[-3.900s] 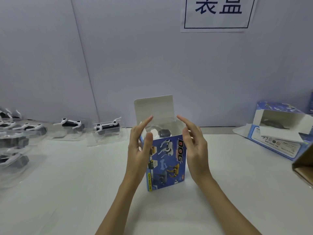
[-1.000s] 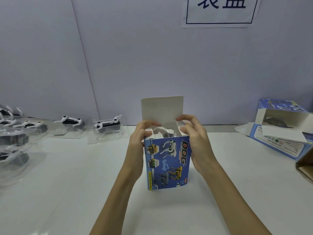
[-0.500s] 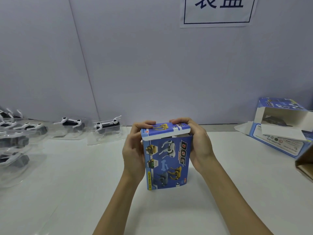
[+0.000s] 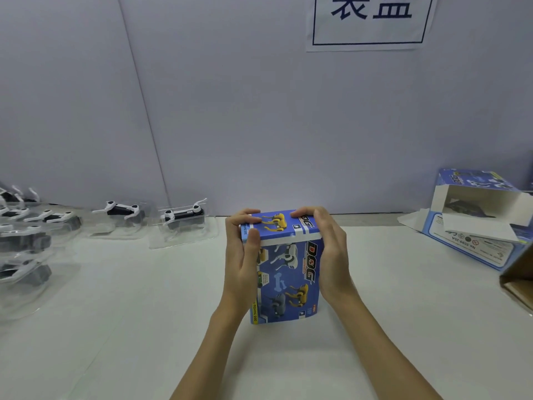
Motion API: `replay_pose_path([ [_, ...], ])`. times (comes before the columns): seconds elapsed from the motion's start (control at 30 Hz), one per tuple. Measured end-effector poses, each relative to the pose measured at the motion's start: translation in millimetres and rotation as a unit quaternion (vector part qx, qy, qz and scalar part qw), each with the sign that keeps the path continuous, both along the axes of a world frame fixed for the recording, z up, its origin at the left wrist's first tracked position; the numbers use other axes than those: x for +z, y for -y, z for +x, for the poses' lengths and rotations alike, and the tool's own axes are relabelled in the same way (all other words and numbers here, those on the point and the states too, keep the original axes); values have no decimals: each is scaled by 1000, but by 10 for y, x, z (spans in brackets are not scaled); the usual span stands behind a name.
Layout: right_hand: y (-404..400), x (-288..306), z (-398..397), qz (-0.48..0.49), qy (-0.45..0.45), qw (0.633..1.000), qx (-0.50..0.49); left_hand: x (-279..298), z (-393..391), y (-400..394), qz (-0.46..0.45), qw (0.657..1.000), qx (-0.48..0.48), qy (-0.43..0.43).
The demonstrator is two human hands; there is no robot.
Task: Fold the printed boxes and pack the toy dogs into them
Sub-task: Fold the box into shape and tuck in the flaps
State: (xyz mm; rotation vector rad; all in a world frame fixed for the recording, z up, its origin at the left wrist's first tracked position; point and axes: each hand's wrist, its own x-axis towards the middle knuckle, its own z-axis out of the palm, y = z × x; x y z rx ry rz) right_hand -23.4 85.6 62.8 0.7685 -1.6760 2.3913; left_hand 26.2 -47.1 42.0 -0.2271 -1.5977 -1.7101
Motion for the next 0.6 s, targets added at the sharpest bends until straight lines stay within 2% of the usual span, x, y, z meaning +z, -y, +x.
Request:
replay_pose_path([
  [0.27, 35, -74, -41, 12, -32, 999, -7, -34, 18, -40, -31, 999, 39, 9],
  [0.43, 12, -103, -74, 25, -38, 999, -29, -76, 14, -29, 25, 998, 32, 51],
  [0.5, 3, -128, -60, 48, -64, 992, -93, -118, 5, -39, -12, 993, 106, 60],
  [0.6, 14, -155, -41, 60, -74, 972, -216, -187, -39, -54, -90, 965, 239, 52],
])
